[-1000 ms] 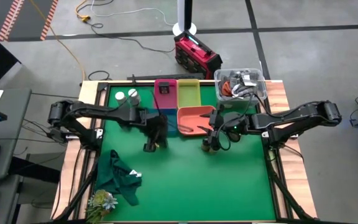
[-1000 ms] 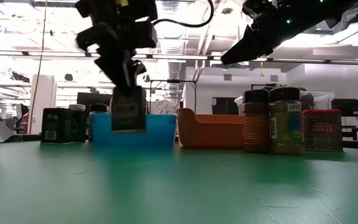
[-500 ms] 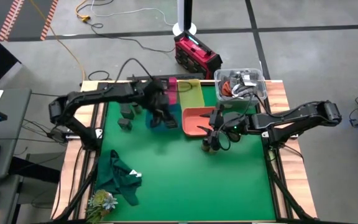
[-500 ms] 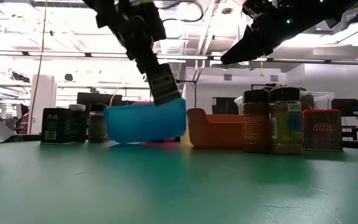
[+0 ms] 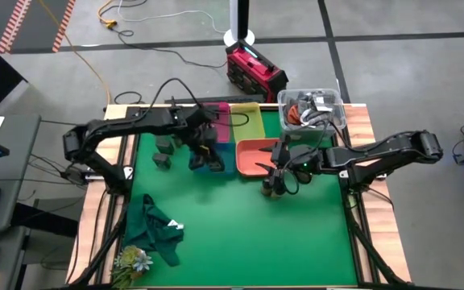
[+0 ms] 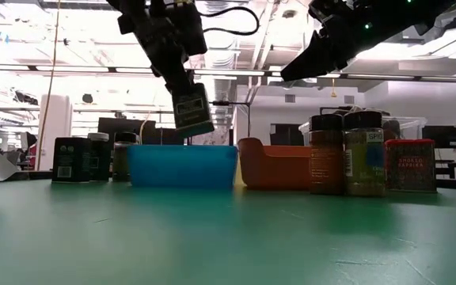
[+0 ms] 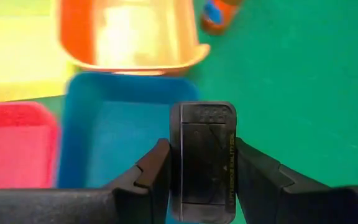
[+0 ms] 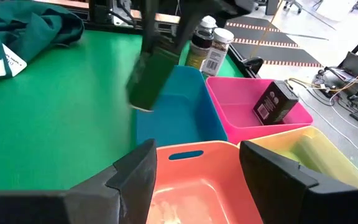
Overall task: Sort spices by type
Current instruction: Put the bottom black seasoning can into the red bin
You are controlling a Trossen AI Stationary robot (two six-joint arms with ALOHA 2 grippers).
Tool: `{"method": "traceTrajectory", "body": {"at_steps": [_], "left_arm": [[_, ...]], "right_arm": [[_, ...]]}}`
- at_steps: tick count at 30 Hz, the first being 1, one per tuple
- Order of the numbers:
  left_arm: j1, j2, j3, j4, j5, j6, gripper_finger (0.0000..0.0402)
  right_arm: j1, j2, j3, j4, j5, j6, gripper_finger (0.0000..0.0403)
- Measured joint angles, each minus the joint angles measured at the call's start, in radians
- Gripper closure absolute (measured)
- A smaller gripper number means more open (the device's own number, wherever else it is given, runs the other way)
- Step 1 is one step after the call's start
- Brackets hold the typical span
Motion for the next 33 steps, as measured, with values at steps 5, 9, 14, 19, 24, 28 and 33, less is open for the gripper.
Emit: {"method": "traceTrajectory", "body": {"at_steps": [5,9,14,19,24,28,33], "left_arm": [[0.041,0.000,-0.001,0.089,-0.113,0.001,0.0262],[0.075,0.000,-0.001,0.216,-0.221,0.042,0.0262],[0.131,0.008,-0.001,0.283,-0.309,0.138,0.0262],[0.193,0.047,0.000,0.281,-0.349,0.202,0.0262],[0.229,0.125,-0.001,0.248,-0.361,0.267,0.0262],[0.231,0.178,-0.001,0.240,-0.419,0.319,0.0262],[0.228,0.191,-0.001,0.232,-0.468,0.340,0.0262]], "right_arm": [[0.000,0.000,0.000,0.001,-0.001,0.014,0.0143],[0.005,0.001,0.000,0.001,-0.004,0.020,0.0143],[0.009,0.002,0.000,0.001,-0.004,0.020,0.0143],[0.021,0.002,0.000,0.010,-0.004,0.019,0.0143],[0.027,0.002,0.000,0.024,-0.005,0.014,0.0143],[0.027,0.002,0.000,0.037,-0.008,0.015,0.0143],[0.033,0.002,0.000,0.035,-0.016,0.018,0.0143]]}}
